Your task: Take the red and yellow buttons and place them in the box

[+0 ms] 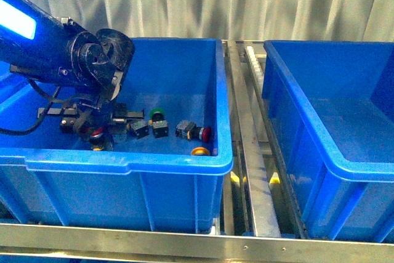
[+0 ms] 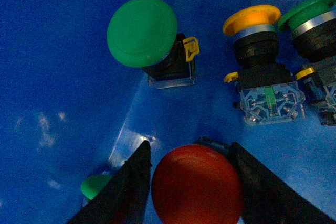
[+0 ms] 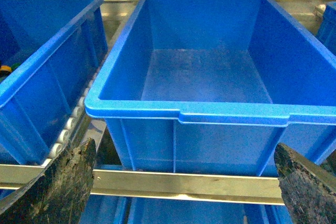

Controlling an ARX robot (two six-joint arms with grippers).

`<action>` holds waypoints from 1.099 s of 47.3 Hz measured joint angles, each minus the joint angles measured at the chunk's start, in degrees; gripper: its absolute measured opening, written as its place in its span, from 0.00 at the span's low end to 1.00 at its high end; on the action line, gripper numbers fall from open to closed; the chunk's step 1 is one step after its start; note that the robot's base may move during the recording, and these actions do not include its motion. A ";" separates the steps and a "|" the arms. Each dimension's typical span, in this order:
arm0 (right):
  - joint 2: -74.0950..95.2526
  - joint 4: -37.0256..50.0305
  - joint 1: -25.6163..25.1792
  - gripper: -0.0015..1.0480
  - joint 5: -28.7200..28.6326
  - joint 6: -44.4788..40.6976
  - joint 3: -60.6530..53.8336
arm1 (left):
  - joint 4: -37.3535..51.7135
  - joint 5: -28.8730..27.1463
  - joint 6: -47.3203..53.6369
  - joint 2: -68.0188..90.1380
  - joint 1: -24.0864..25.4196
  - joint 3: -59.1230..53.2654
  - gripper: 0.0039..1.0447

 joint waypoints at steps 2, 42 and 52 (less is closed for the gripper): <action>0.00 0.00 0.00 0.94 0.00 0.00 0.00 | 0.00 -0.42 -0.13 0.04 0.00 0.15 0.33; 0.02 0.00 0.00 0.94 0.00 0.00 0.00 | 51.04 26.58 -17.22 -37.88 5.51 -41.07 0.31; 0.02 0.00 0.00 0.94 0.00 0.00 0.00 | 76.08 39.65 -37.13 -34.56 -0.50 -54.12 0.31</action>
